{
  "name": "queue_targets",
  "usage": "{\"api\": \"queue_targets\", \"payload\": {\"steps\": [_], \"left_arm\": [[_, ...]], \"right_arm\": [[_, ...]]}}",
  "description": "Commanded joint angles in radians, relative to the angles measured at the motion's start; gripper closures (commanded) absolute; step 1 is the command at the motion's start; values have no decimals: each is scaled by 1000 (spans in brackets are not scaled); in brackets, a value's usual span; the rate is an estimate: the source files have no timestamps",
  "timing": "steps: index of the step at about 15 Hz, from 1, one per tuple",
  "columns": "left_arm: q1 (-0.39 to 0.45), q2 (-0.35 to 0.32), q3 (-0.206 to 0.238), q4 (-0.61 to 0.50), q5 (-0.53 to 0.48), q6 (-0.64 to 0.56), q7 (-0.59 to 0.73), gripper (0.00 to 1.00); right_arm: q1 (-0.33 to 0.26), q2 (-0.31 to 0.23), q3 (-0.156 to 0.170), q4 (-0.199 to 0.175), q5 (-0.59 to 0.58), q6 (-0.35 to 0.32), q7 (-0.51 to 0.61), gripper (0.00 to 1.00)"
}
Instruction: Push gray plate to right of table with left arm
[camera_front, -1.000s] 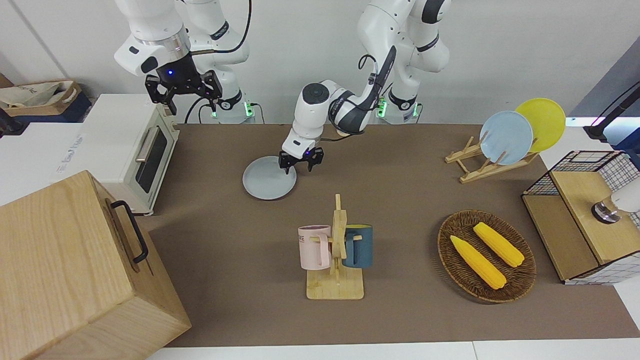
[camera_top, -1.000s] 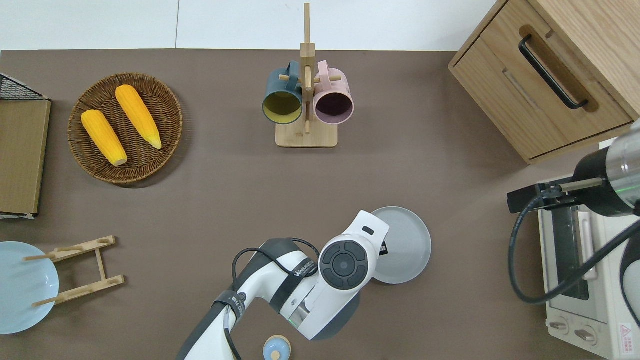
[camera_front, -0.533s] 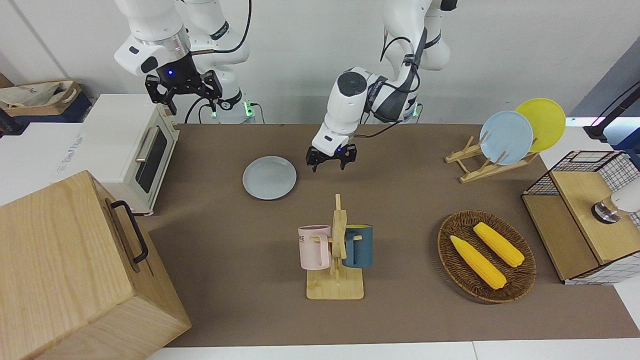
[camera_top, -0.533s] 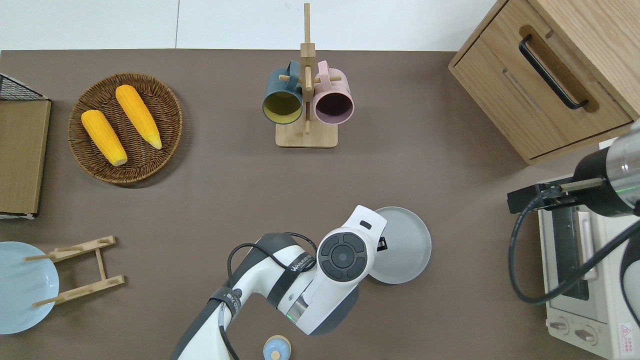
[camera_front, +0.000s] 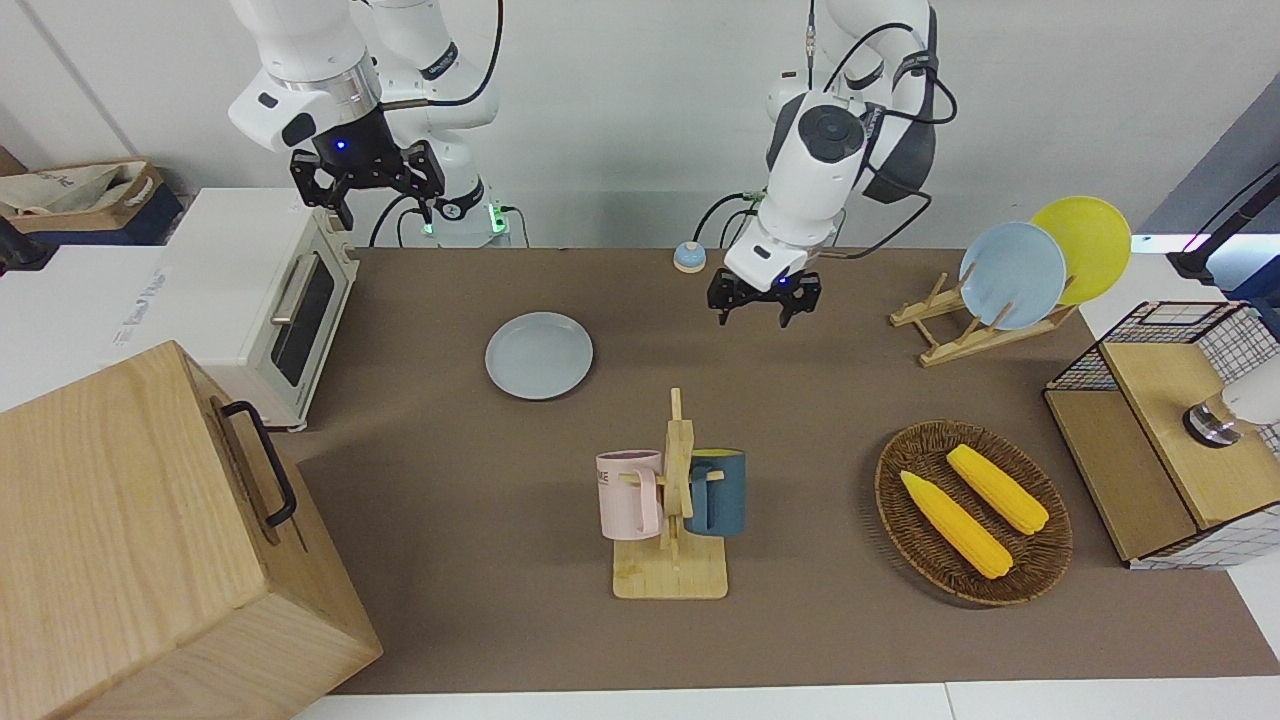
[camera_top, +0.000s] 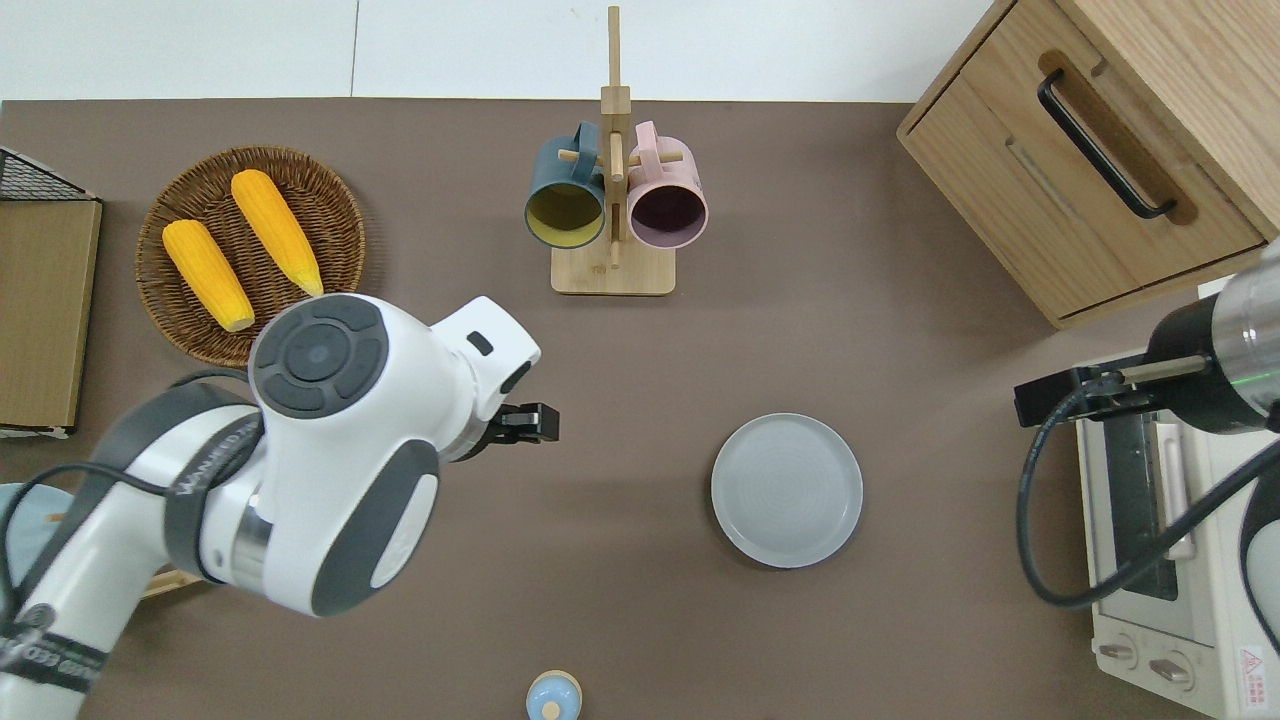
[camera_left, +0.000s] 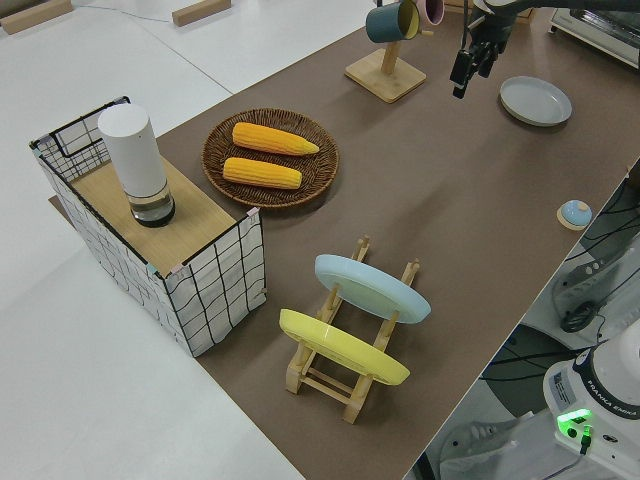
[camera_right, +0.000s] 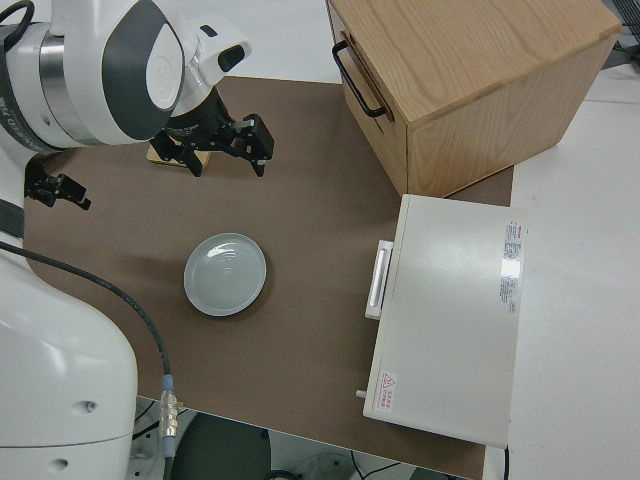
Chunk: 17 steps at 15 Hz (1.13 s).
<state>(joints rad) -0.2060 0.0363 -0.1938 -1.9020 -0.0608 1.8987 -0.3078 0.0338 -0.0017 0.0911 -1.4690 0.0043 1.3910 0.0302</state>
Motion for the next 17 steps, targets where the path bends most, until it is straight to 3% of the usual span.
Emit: {"api": "queue_targets", "payload": {"steps": [1, 5, 10, 17], "left_arm": [[83, -15, -6, 82, 62, -130, 122, 9], [163, -12, 14, 208, 61, -245, 335, 7], [186, -13, 109, 265, 62, -276, 484, 7], [188, -13, 129, 273, 59, -280, 498, 9]], "right_arm": [[-11, -8, 6, 1, 8, -12, -1, 17], [-11, -8, 4, 1, 8, -12, -3, 17], [-11, -8, 4, -1, 8, -12, -1, 17], [-11, -8, 4, 1, 10, -12, -3, 17]]}}
